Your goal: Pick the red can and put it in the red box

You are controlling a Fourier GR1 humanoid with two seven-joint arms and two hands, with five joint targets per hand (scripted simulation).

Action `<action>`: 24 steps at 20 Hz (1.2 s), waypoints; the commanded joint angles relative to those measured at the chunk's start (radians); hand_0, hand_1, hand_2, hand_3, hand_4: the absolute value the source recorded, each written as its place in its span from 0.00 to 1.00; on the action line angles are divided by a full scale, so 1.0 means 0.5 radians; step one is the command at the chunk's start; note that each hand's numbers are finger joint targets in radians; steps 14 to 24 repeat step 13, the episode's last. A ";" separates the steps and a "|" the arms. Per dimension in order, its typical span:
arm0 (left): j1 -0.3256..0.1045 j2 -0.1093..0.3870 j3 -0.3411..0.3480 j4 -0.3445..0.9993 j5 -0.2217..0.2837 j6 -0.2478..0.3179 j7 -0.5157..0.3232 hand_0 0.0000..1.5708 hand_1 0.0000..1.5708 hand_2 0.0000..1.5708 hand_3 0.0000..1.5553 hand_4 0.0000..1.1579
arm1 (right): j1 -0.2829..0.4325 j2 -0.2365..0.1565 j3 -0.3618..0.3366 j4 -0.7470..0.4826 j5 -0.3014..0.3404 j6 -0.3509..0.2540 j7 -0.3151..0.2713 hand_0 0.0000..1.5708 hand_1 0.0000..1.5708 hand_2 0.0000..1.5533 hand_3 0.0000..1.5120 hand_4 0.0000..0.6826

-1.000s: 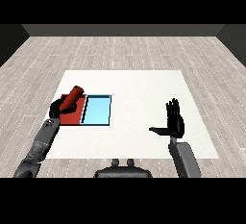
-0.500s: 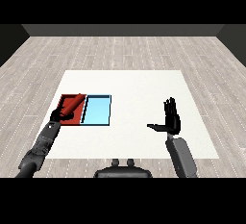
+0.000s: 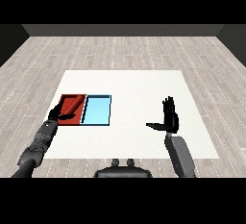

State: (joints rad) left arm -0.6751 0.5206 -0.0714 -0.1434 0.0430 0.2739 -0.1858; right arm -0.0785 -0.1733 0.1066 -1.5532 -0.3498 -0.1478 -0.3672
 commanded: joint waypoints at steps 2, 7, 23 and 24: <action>-0.061 -0.065 0.404 -0.262 0.411 -0.155 -0.411 0.00 0.00 0.00 0.00 0.00 | 0.002 0.030 -0.004 -0.059 -0.040 0.017 -0.014 0.00 0.00 0.00 0.00 0.00; 0.007 -0.259 0.611 -0.641 0.716 -0.660 -0.933 0.00 0.00 0.00 0.00 0.00 | 0.031 -0.026 -0.002 -0.019 -0.035 0.098 -0.037 0.00 0.00 0.00 0.00 0.00; 0.294 -0.681 0.449 -1.109 0.743 -0.830 -1.188 0.00 0.00 0.00 0.00 0.00 | 0.070 -0.064 0.053 -0.078 0.032 0.137 -0.052 0.00 0.00 0.00 0.00 0.00; 0.294 -0.681 0.449 -1.109 0.743 -0.830 -1.188 0.00 0.00 0.00 0.00 0.00 | 0.070 -0.064 0.053 -0.078 0.032 0.137 -0.052 0.00 0.00 0.00 0.00 0.00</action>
